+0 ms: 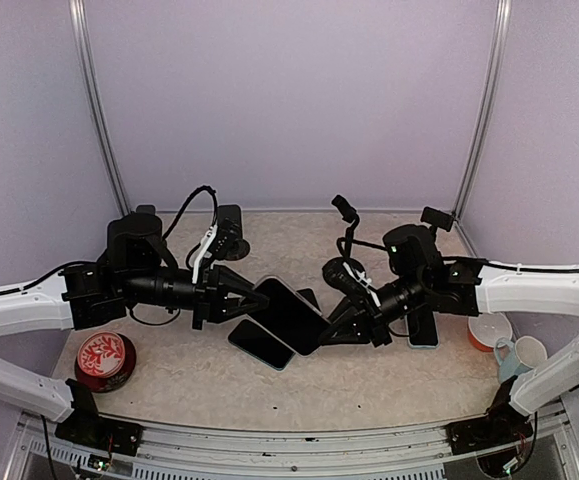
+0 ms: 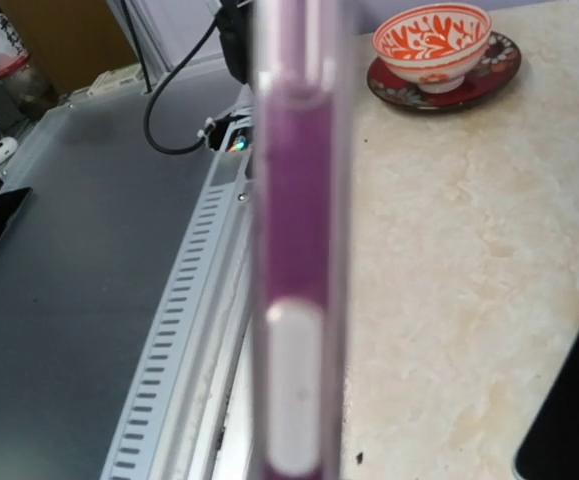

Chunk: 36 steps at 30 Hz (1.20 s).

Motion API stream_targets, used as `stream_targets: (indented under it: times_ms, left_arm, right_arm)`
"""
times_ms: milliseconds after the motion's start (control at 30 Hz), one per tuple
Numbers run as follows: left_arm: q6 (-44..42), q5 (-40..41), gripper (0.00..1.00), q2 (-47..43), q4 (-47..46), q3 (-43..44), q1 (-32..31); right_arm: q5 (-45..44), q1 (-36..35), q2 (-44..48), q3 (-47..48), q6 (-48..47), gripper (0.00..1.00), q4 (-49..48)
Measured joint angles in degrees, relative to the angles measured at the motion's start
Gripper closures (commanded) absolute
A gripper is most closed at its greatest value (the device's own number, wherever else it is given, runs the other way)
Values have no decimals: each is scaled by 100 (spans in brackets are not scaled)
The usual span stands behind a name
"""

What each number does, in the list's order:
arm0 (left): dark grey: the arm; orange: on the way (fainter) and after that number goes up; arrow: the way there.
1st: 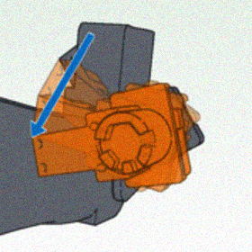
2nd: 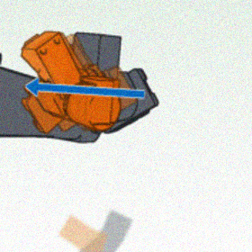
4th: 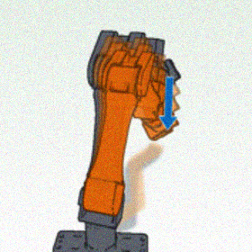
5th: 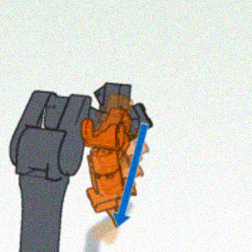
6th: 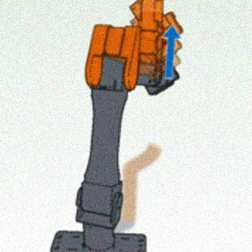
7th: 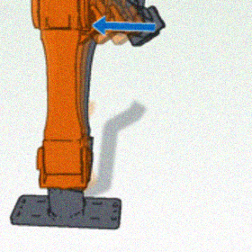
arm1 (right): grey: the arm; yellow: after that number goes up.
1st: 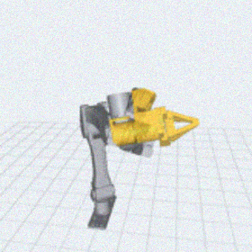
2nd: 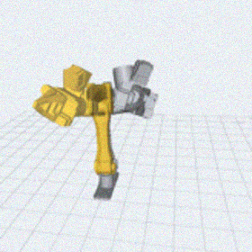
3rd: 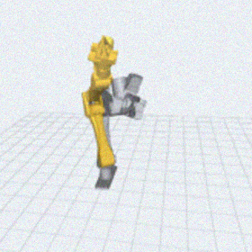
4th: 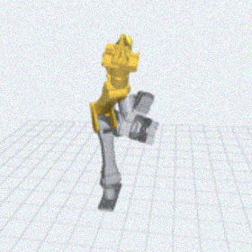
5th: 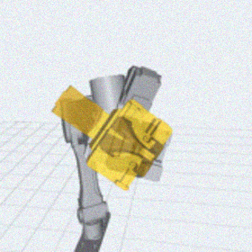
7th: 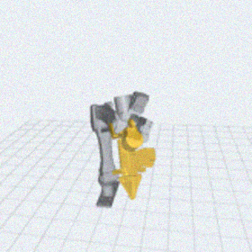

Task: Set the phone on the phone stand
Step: Pass from the left arm to the right, then pass from the right arm to the left

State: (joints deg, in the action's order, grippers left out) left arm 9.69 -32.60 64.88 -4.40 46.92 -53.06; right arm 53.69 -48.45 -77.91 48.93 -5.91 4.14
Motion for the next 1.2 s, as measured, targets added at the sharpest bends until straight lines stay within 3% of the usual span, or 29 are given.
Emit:
stream_targets:
  times_ms: [100,267,400,633,1200]
  left_arm:
    - [-2,4,89,2,24,0,20]
    - [-44,-26,53,-9,-44,0,35]
    - [-28,-4,30,-70,-168,2,101]
    - [96,122,3,-90,-278,2,168]
    - [1821,1263,1,260,-1047,-48,321]
  right_arm:
    - [11,24,-31,2,-7,100,-15]
    - [-96,24,-31,7,-24,100,2]
    - [-422,24,11,-11,-42,100,33]
    - [-1097,26,326,-212,-42,100,-133]
    - [-3357,22,1150,-852,131,100,-1145]
